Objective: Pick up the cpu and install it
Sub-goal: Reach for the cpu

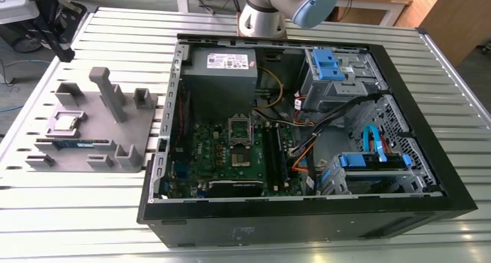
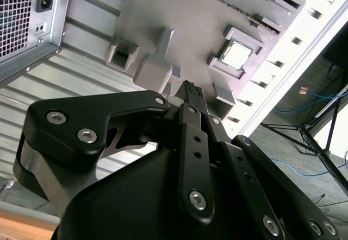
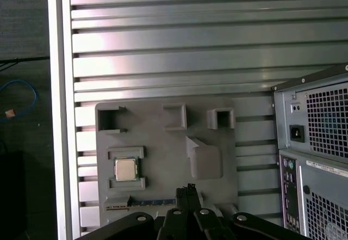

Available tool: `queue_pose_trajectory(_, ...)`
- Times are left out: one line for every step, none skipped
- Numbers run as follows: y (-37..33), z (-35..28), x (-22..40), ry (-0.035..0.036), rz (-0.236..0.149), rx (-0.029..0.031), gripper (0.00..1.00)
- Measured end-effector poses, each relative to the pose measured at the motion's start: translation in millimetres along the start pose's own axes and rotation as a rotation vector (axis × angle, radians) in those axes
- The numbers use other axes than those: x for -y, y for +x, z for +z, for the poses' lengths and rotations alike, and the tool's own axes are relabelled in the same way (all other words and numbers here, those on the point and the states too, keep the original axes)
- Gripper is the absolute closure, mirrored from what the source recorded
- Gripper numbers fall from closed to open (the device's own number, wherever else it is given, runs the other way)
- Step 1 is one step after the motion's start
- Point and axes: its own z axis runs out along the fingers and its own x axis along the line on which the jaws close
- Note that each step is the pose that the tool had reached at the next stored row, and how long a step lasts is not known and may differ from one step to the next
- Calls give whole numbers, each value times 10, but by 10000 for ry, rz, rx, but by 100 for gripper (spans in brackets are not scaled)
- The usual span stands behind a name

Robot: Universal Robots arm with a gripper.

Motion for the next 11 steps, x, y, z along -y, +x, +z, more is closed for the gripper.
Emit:
queue_pose_trajectory(3,3,0,-1,1,2,89)
queue_pose_trajectory(6,7,1,-2,1,2,89)
queue_pose_trajectory(9,11,2,-1,1,2,89)
queue_pose_trajectory(13,16,4,0,1,0,89)
queue_pose_trajectory(17,23,8,-1,0,1,89)
queue_pose_trajectory(21,30,11,-2,0,2,89)
queue_pose_trajectory(25,37,15,-2,2,2,89)
queue_pose_trajectory(28,46,20,-2,2,2,89)
queue_pose_trajectory(31,55,26,-1,2,2,89)
queue_pose_trajectory(35,65,32,-1,2,1,89)
queue_pose_trajectory(40,76,37,0,1,1,89)
